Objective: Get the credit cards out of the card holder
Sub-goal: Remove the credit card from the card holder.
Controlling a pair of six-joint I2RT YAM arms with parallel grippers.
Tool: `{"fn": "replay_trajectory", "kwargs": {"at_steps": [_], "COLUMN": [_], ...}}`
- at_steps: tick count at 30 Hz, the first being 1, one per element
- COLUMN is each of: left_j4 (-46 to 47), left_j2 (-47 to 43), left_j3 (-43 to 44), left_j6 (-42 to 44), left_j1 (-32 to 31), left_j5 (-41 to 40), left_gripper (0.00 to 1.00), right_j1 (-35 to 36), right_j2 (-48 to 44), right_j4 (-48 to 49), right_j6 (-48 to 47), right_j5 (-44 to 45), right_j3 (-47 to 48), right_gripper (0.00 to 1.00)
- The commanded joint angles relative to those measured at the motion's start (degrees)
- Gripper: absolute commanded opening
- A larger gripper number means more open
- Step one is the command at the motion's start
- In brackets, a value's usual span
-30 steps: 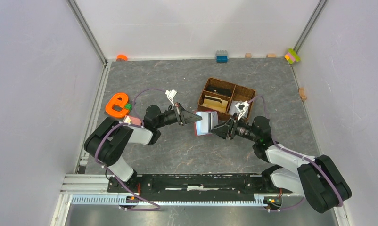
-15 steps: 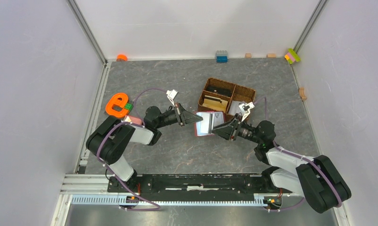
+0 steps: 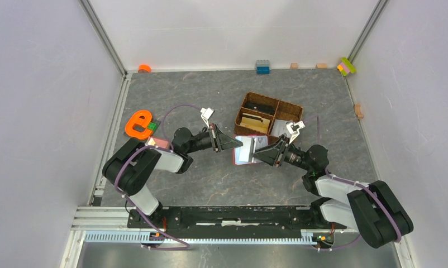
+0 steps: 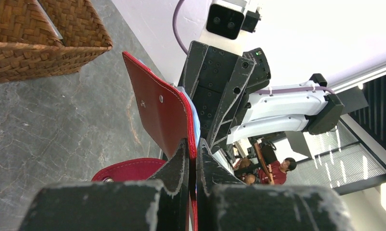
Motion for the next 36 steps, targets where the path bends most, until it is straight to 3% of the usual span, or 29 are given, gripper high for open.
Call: {"fn": "replay_trajectory", "kwargs": {"at_steps": [1, 6, 13, 18, 25, 36], "left_j4": [4.46, 3.08, 1.87, 1.83, 2.31, 7.61], "left_j2": [-2.07, -2.87, -2.29, -1.77, -2.2, -1.99], "left_j3": [1.02, 1.51, 2.89, 3.47, 2.71, 0.08], "left_j6": [-0.68, 0.43, 1.05, 1.08, 0.83, -2.55], "left_j1": [-1.41, -2.17, -3.57, -4.27, -3.74, -0.29], "left_j5": [1.74, 2.2, 3.28, 3.83, 2.75, 1.67], "left_gripper": [0.02, 0.02, 0.02, 0.02, 0.02, 0.02], "right_j1": [-0.84, -1.58, -3.51, -3.9, -5.34, -10.16], "right_j2": [0.44, 1.03, 1.93, 3.11, 3.88, 4.41], "right_j4": [6.48, 12.43, 19.02, 22.51, 24.59, 25.99], "right_j6": [1.91, 5.11, 8.88, 10.9, 12.27, 14.68], "right_j5": [-1.44, -2.08, -2.14, -2.47, -2.27, -2.09], "right_j3": [-0.89, -2.1, -3.89, -4.34, -5.22, -7.37], "right_gripper": [0.41, 0.4, 0.28, 0.25, 0.0, 0.0]}}
